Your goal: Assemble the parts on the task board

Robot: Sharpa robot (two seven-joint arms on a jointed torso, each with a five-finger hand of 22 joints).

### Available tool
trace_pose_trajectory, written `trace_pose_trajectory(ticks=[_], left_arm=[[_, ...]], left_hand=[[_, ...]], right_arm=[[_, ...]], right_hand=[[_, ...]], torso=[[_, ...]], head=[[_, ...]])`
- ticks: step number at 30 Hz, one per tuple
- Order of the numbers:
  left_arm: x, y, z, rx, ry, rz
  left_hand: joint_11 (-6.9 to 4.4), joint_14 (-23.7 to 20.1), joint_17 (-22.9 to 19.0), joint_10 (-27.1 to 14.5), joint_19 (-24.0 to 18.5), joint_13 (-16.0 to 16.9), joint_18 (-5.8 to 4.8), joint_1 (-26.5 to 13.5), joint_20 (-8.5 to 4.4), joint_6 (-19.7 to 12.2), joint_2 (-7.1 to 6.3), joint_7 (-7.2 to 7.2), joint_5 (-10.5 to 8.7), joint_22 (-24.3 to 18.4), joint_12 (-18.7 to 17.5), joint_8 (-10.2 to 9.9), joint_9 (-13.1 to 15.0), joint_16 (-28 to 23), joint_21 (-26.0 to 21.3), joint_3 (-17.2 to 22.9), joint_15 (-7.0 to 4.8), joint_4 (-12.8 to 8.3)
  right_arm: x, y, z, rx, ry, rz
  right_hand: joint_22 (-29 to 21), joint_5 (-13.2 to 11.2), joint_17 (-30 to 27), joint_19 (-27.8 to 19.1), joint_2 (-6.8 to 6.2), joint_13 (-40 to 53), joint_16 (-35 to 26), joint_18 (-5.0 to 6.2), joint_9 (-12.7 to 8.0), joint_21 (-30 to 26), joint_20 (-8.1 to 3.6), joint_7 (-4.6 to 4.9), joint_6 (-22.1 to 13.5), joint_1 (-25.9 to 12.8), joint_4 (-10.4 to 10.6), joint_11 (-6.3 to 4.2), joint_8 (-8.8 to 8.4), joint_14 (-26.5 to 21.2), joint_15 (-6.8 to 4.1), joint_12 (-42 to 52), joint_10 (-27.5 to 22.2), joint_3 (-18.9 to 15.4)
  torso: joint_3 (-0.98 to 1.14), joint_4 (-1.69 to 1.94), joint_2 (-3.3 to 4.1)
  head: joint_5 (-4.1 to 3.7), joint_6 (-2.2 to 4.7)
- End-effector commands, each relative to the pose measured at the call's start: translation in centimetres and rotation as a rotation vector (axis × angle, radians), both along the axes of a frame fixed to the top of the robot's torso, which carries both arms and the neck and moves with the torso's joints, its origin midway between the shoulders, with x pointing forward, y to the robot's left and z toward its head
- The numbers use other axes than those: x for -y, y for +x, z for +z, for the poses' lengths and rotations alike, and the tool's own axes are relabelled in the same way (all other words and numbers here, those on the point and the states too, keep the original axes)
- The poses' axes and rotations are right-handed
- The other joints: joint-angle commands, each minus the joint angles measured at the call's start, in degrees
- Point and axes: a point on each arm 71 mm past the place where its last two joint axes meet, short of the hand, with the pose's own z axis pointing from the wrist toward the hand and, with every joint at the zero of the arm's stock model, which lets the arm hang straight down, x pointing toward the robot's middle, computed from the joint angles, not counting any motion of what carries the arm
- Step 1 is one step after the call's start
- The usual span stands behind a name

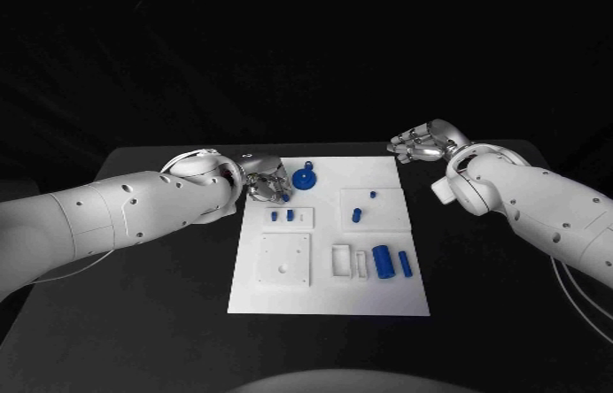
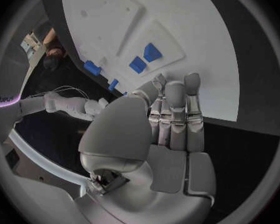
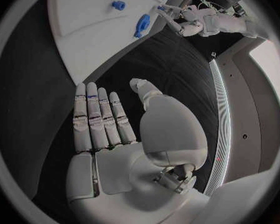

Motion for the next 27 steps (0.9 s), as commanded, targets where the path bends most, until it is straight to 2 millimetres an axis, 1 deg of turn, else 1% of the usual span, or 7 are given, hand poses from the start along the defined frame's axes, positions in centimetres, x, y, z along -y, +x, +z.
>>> trace_pose_trajectory(ticks=[1,8,12,13,19,24,27], left_arm=[[0.07,-0.36,-0.96,-0.052,0.050,-0.012],[0.18,-0.45,-1.18,-0.067,0.063,-0.022],[0.14,-0.41,-1.09,-0.052,0.052,-0.019],[0.12,-0.40,-1.07,-0.049,0.049,-0.017],[-0.04,-0.32,-0.95,-0.033,0.040,-0.007],[-0.26,-0.23,-0.93,-0.029,0.040,0.003],[-0.52,-0.11,-0.90,-0.023,0.037,0.013]], left_hand=[[-0.03,-0.6,-0.1,-0.3,-0.4,0.0,1.15,0.2,-0.09,0.4,-0.29,0.17,-0.21,1.1,0.0,0.1,0.1,-0.1,0.0,-0.3,-0.15,0.1],[0.03,-0.8,0.0,-0.5,-0.7,0.0,1.12,0.2,-0.02,0.7,-0.20,0.14,-0.38,1.1,-0.1,0.1,0.1,0.1,0.0,-0.5,-0.06,0.0],[0.39,-1.1,0.0,-1.3,-0.8,0.0,1.20,0.2,0.16,-2.1,-0.55,0.62,-0.42,1.1,-0.1,0.0,-0.2,0.3,0.0,-0.5,0.18,0.0],[0.30,-1.1,0.0,-1.4,-0.7,0.0,1.26,0.2,0.19,-3.7,-0.75,0.36,-0.41,1.1,-0.1,0.0,-0.2,0.3,0.0,-0.3,0.16,-0.1],[0.37,-1.2,-0.1,-1.6,-0.7,0.0,1.40,0.2,0.26,-5.2,-1.50,0.32,-0.41,1.1,-0.1,0.0,-0.2,0.5,0.2,0.6,0.20,0.1],[0.54,-1.4,-0.3,-2.1,-1.0,0.0,1.43,0.2,0.36,-6.2,-2.35,0.13,-0.42,1.1,-0.1,0.0,-0.2,0.5,0.2,1.2,0.33,0.2],[0.73,-1.7,-0.4,-2.7,-1.2,0.0,1.48,0.1,0.49,-8.6,-2.97,-0.24,-0.41,1.1,-0.1,0.0,-0.2,0.5,0.1,1.6,0.47,0.2]], right_arm=[[-0.17,-0.02,-0.03,-0.002,0.000,0.018],[-0.18,-0.01,-0.05,-0.002,0.000,0.018],[-0.14,-0.01,-0.06,-0.002,0.000,0.017],[-0.14,-0.01,-0.06,-0.002,0.000,0.017],[-0.11,-0.01,-0.07,-0.003,-0.001,0.017],[-0.07,-0.01,-0.08,-0.004,-0.001,0.017],[-0.08,-0.01,-0.09,-0.004,-0.001,0.017]], right_hand=[[-0.1,0.2,-0.1,-0.2,0.33,-0.1,-0.1,-0.36,-0.1,0.0,-0.04,0.43,0.1,-0.4,-0.2,0.02,-0.15,-0.3,-0.05,-0.3,-0.1,-0.2],[-0.1,0.2,-0.1,-0.2,0.33,-0.1,-0.1,-0.36,-0.1,0.0,-0.04,0.43,0.1,-0.4,-0.2,0.02,-0.15,-0.3,-0.05,-0.3,-0.1,-0.2],[-0.1,0.2,-0.1,-0.2,0.34,-0.1,-0.1,-0.36,-0.1,0.0,-0.03,0.44,0.1,-0.5,-0.2,0.04,-0.15,-0.3,-0.03,-0.3,-0.2,-0.3],[-0.1,0.2,-0.1,-0.2,0.34,-0.1,-0.1,-0.36,-0.1,0.0,-0.03,0.44,0.1,-0.5,-0.2,0.04,-0.15,-0.3,-0.03,-0.3,-0.2,-0.3],[-0.1,0.2,-0.1,-0.2,0.34,-0.1,-0.1,-0.36,-0.1,0.0,-0.03,0.44,0.1,-0.5,-0.2,0.04,-0.15,-0.3,-0.03,-0.3,-0.2,-0.3],[-0.1,0.2,-0.1,-0.2,0.34,-0.1,-0.1,-0.36,-0.1,0.0,-0.03,0.44,0.1,-0.5,-0.2,0.04,-0.15,-0.3,-0.03,-0.3,-0.2,-0.3],[-0.1,0.3,-0.1,-0.2,0.36,-0.1,-0.2,-0.36,-0.1,0.0,-0.03,0.43,0.0,-0.5,-0.3,0.04,-0.15,-0.3,-0.03,-0.3,-0.2,-0.3]], torso=[[0.00,0.02,0.01],[-0.04,0.04,0.00],[-0.05,0.00,-0.01],[-0.04,0.00,-0.01],[-0.03,0.02,-0.01],[-0.05,0.04,0.00],[-0.03,0.04,-0.01]], head=[[-0.06,-0.13],[-0.28,-0.02],[-0.35,0.06],[-0.35,0.05],[-0.57,0.11],[-0.51,0.11],[-0.41,0.19]])
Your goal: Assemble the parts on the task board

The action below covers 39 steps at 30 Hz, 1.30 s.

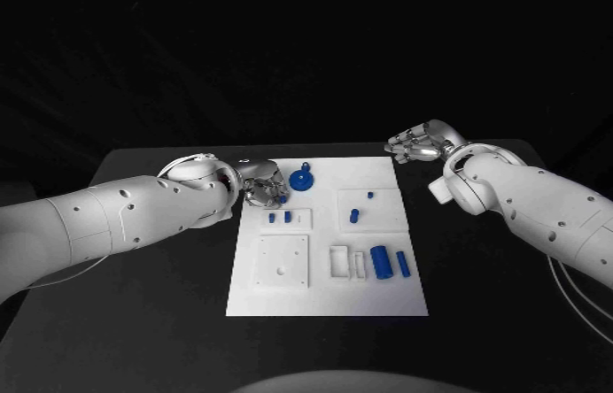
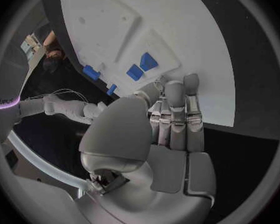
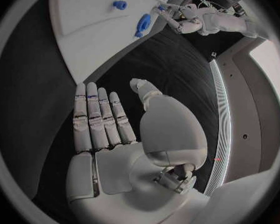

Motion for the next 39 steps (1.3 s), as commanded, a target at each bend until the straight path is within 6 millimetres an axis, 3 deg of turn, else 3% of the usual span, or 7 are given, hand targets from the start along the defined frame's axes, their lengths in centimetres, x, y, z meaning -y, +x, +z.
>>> trace_pose_trajectory(ticks=[1,4,14,22,30,35,39], left_arm=[[-0.4,0.1,-0.2,0.000,0.007,0.015],[-0.7,0.2,-0.1,0.007,0.005,0.026],[-1.7,0.7,0.0,0.031,0.004,0.061],[-2.8,1.2,1.0,0.081,-0.082,0.104],[-4.7,2.1,4.1,0.063,-0.463,0.304],[-6.5,2.2,5.6,-0.020,-0.729,0.451],[-7.1,1.8,6.4,-0.077,-0.896,0.477]], left_hand=[[0.13,-0.4,-0.1,-0.6,-0.3,-0.1,0.45,-0.1,0.01,-2.3,-0.75,-0.38,-0.19,1.1,-0.1,-0.3,-0.1,0.1,0.1,0.6,0.07,0.1],[0.34,-0.5,-0.2,-1.2,-0.3,-0.1,0.54,-0.1,0.10,-6.4,-1.20,-0.70,-0.20,1.1,-0.1,-0.4,-0.2,0.1,0.1,0.9,0.20,0.1],[1.66,-0.8,-0.5,-5.0,-0.4,-0.1,1.35,-0.1,0.88,-6.2,-2.32,-0.41,-0.19,1.1,-0.1,-0.4,-0.2,0.2,0.1,2.1,1.05,0.7],[1.66,-1.7,-1.6,-4.6,-1.0,-0.1,1.75,0.0,1.11,-1.1,-2.63,0.93,0.03,1.1,-0.1,0.0,0.0,-1.7,0.0,3.1,1.03,0.8],[0.24,-3.9,-6.4,0.7,-4.4,0.0,-0.56,-0.5,0.59,1.6,-1.58,1.76,-0.03,-2.9,0.2,-0.2,0.1,-13.5,-6.7,-0.4,0.44,1.6],[0.81,-3.7,-7.8,-0.8,-4.2,0.0,-0.95,-1.4,0.80,1.5,-1.11,1.89,-0.03,-5.3,0.2,-0.1,0.1,-18.1,-9.5,-1.5,0.88,1.9],[1.84,-4.6,-10.2,-3.5,-5.1,0.0,-1.45,-5.1,2.15,0.2,-0.99,2.03,-0.21,-10.0,0.3,0.0,0.1,-24.7,-14.0,-5.1,1.97,4.7]], right_arm=[[-0.2,0.0,0.0,-0.002,0.000,0.018],[-0.2,0.0,0.0,-0.002,0.000,0.018],[-0.1,0.0,-0.1,-0.003,-0.001,0.017],[-0.2,-0.2,-0.2,-0.018,-0.006,0.048],[-0.5,-1.1,-0.1,-0.040,-0.091,0.152],[-1.8,-2.1,0.4,-0.042,-0.238,0.241],[-3.3,-3.0,0.7,-0.018,-0.400,0.288]], right_hand=[[-0.1,0.2,-0.1,-0.2,0.14,-0.1,-0.2,-0.36,-0.1,0.0,-0.03,0.43,0.0,-0.2,-0.1,0.03,-0.15,-0.3,-0.03,-0.3,-0.2,-0.2],[-0.1,0.2,-0.1,-0.2,0.14,-0.1,-0.2,-0.36,-0.1,0.0,-0.03,0.43,0.0,-0.2,-0.1,0.03,-0.15,-0.3,-0.03,-0.3,-0.2,-0.2],[-0.1,0.3,-0.1,-0.2,0.15,-0.1,-0.2,-0.35,-0.1,0.0,-0.02,0.45,0.0,-0.2,-0.2,0.04,-0.15,-0.3,-0.04,-0.3,-0.2,-0.2],[0.0,-2.0,-0.1,0.9,0.48,-0.1,0.2,-0.08,-0.1,0.2,-0.40,0.22,0.9,1.6,-2.3,-0.32,-0.13,0.7,-0.37,-0.2,0.9,1.0],[1.1,-7.5,1.2,11.2,1.01,-0.2,2.3,1.59,0.0,4.7,-4.72,-0.85,4.6,3.1,-7.0,-2.97,-0.09,12.5,-4.84,-5.2,10.5,6.8],[3.1,-9.9,4.4,18.7,0.63,-0.1,4.9,2.22,0.0,9.2,-7.68,-1.46,6.3,3.7,-9.8,-4.10,-0.10,20.6,-7.63,-9.0,14.3,7.6],[4.7,-13.9,8.2,21.3,0.19,-0.1,6.3,1.85,-0.1,11.9,-9.24,-1.84,7.1,2.8,-11.2,-4.54,-0.19,23.6,-8.69,-9.1,15.1,8.1]], torso=[[-0.01,0.01,0.00],[-0.02,-0.01,0.01],[0.00,0.02,0.01],[0.04,0.01,-0.01],[0.10,-0.04,-0.04],[0.10,-0.04,-0.10],[0.07,0.02,-0.04]], head=[[0.11,0.11],[0.09,0.16],[0.11,0.22],[-0.30,0.57],[-0.80,0.94],[-1.23,1.27],[-0.37,1.54]])
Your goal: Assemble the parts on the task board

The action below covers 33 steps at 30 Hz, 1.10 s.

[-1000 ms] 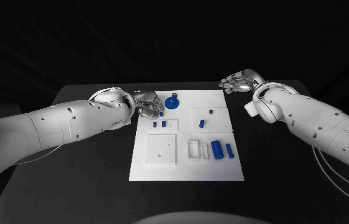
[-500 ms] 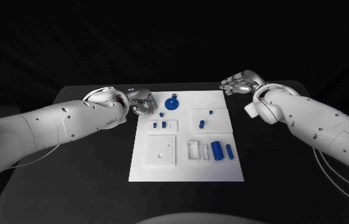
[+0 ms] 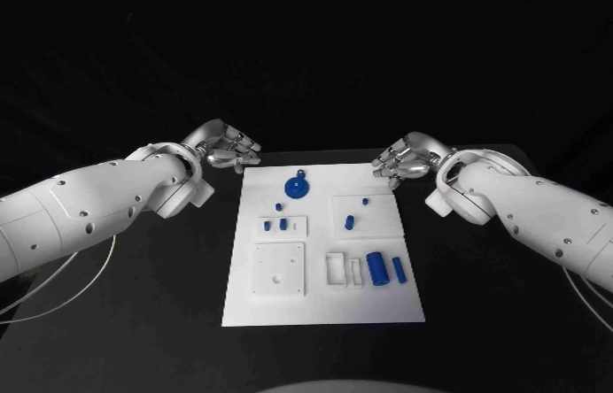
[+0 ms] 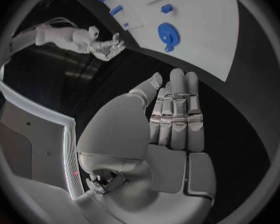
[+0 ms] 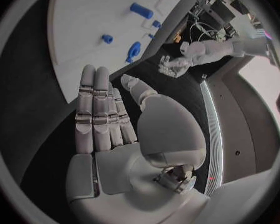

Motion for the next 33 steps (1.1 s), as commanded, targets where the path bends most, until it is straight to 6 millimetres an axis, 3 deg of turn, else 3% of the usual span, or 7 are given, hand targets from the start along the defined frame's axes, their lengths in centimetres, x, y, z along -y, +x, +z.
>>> trace_pose_trajectory(ticks=[1,4,5,9,13,24,33], left_arm=[[-0.4,-0.2,0.6,-0.051,-0.331,0.070],[-0.4,-0.5,1.0,-0.064,-0.417,0.060],[-0.4,-0.6,1.0,-0.069,-0.436,0.056],[-0.2,-0.8,1.2,-0.082,-0.478,0.040],[-0.1,-1.0,1.3,-0.082,-0.495,0.033],[0.4,-1.0,1.2,-0.083,-0.494,0.043],[0.4,-0.9,1.2,-0.083,-0.489,0.046]], left_hand=[[0.63,-0.1,-2.3,-1.4,-0.1,0.1,-0.99,-1.5,1.03,-1.2,0.38,0.09,-0.24,-4.6,0.1,0.2,0.1,-5.8,-3.9,-3.4,0.77,1.4],[1.29,1.1,-6.7,-3.1,-1.5,0.0,-1.26,-1.1,2.46,-1.6,1.61,0.35,0.08,-15.1,0.1,0.1,0.0,-18.7,-5.7,-8.7,2.10,1.8],[1.30,5.0,-8.4,-2.8,-1.1,-0.1,-1.10,-0.5,2.84,-1.5,3.65,0.58,0.35,-22.9,-0.3,0.3,0.1,-26.3,-5.4,-11.2,2.20,1.8],[0.75,5.9,-8.3,-0.6,0.0,0.0,-1.33,0.2,2.48,-1.1,4.14,0.12,-0.28,-26.7,-0.1,0.1,0.1,-30.2,-5.6,-11.8,2.13,1.2],[0.74,7.9,-6.7,-0.7,1.5,0.0,-1.64,0.4,2.32,-1.1,4.88,0.10,-0.24,-34.5,-0.1,0.1,0.1,-34.5,-5.4,-13.2,2.11,0.4],[1.01,8.1,-5.0,-1.6,3.0,0.0,-1.70,0.3,2.29,-2.4,5.12,0.48,-0.22,-40.0,-0.1,0.1,0.1,-34.4,-5.2,-14.5,2.13,0.8],[1.03,8.0,-4.7,-1.6,3.4,0.0,-1.73,0.4,2.29,-2.4,5.23,0.49,-0.24,-41.8,-0.1,0.1,0.1,-34.4,-5.1,-14.7,2.14,1.2]], right_arm=[[-1.2,-0.8,-0.3,0.022,-0.258,0.074],[-2.1,-1.3,-0.1,0.083,-0.341,0.079],[-2.3,-1.5,0.0,0.106,-0.363,0.077],[-3.1,-1.9,0.2,0.173,-0.432,0.073],[-3.6,-2.4,0.0,0.203,-0.492,0.079],[-4.6,-3.1,-1.0,0.231,-0.597,0.094],[-5.3,-3.4,-1.1,0.243,-0.607,0.110]], right_hand=[[1.0,-1.6,2.5,1.4,-0.65,0.0,0.8,0.09,-0.1,1.6,-0.69,-0.13,0.7,-0.6,-0.9,0.04,-0.19,1.5,-0.43,-0.3,-0.7,0.5],[2.7,-3.7,6.6,2.9,-1.30,0.0,3.0,0.37,-0.1,4.0,-1.22,-0.20,0.9,-0.9,-1.8,0.33,-0.23,3.0,-0.80,-0.3,-2.5,1.8],[4.1,-4.4,10.5,2.8,-1.99,0.0,5.7,0.42,-0.1,5.6,-1.30,-0.21,1.1,-1.5,-2.2,0.30,-0.32,1.7,-0.81,-0.3,-2.7,3.2],[8.4,-7.6,18.8,2.8,-3.00,0.0,11.9,1.20,0.0,10.6,-1.47,-0.47,1.6,-2.3,-2.5,0.16,-0.18,1.4,-1.11,-0.4,-2.4,6.9],[11.3,-10.0,23.1,2.2,-4.12,0.0,15.0,0.62,0.0,13.4,-1.42,-0.55,1.7,-2.5,-2.1,0.10,-0.16,0.7,-1.01,-0.3,-2.2,9.0],[15.5,-11.5,25.8,0.5,-6.86,0.0,15.2,0.68,0.0,15.3,-1.48,-0.39,1.1,-2.7,-0.7,0.21,-0.19,0.3,-1.03,-0.4,-2.4,12.9],[17.0,-12.1,26.7,0.8,-7.21,0.0,15.4,0.58,0.0,15.0,-1.55,-0.59,1.7,-2.8,0.3,-0.02,-0.17,0.6,-1.09,-0.3,-1.7,14.3]], torso=[[0.00,0.05,0.03],[-0.15,0.13,0.01],[-0.21,0.20,0.00],[-0.23,0.24,-0.02],[-0.22,0.14,0.06],[-0.10,0.04,0.09],[-0.10,0.01,0.11]], head=[[0.79,0.16],[0.95,0.32],[0.95,0.39],[1.09,0.60],[1.23,0.70],[0.74,0.64],[0.86,0.48]])
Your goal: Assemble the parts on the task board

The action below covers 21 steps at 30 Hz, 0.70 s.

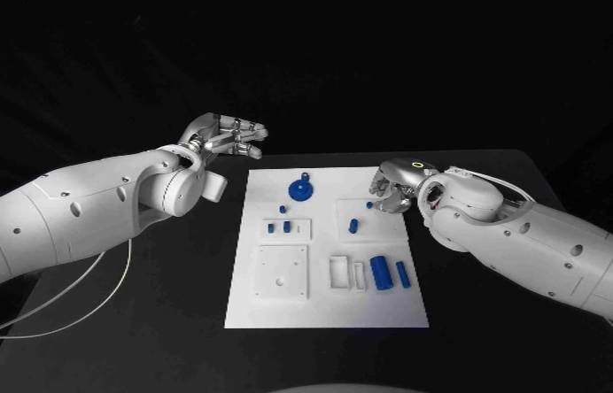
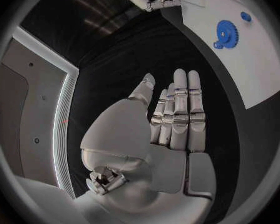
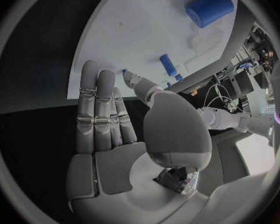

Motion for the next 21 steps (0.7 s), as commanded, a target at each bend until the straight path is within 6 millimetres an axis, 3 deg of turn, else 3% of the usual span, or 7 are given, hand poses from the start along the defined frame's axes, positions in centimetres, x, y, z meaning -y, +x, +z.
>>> trace_pose_trajectory(ticks=[1,13,21], left_arm=[[0.2,0.0,0.2,0.011,-0.014,-0.003],[0.0,0.2,0.1,0.003,0.001,0.013],[-0.1,0.3,0.0,-0.003,0.008,0.024]], left_hand=[[-0.04,0.4,0.1,-0.4,0.3,0.0,-0.89,0.1,0.06,-0.3,0.42,-0.02,-0.23,-0.4,-0.1,0.1,0.1,-0.1,0.4,-0.1,0.00,0.1],[-0.05,0.5,0.1,-0.4,0.4,0.0,-0.88,-0.1,0.06,-0.4,0.74,-0.02,-0.22,-0.8,-0.1,0.1,0.0,0.0,0.4,-0.1,-0.01,0.4],[-0.05,0.5,0.2,-0.4,0.5,0.0,-0.88,-0.1,0.05,-0.5,0.79,-0.05,-0.21,-1.0,-0.1,0.1,0.1,0.0,0.5,0.0,-0.02,0.5]], right_arm=[[-0.3,-0.1,0.1,0.024,-0.033,0.004],[-0.8,-0.2,-0.5,0.000,-0.021,0.020],[-0.9,-0.3,-1.1,-0.024,-0.036,0.026]], right_hand=[[0.3,-0.2,0.2,-0.1,-0.57,0.0,0.3,0.09,0.0,0.0,-0.03,-0.18,0.4,0.1,0.1,-0.11,-0.17,0.1,-0.24,-0.3,0.5,0.4],[3.4,-0.2,1.8,0.0,-0.22,0.1,1.9,-0.08,0.1,0.3,-0.33,-0.46,1.3,0.2,0.0,-0.60,-0.16,0.1,-0.51,-0.3,2.1,1.4],[5.7,-0.1,2.6,0.0,0.22,0.1,3.3,-0.07,0.1,0.7,-0.49,-0.62,1.9,0.3,-0.3,-0.82,-0.16,0.0,-0.66,-0.3,2.8,1.9]], torso=[[0.01,-0.02,0.01],[-0.10,0.02,0.00],[-0.04,0.03,0.00]], head=[[0.02,-0.10],[-0.05,-0.28],[-0.11,-0.40]])
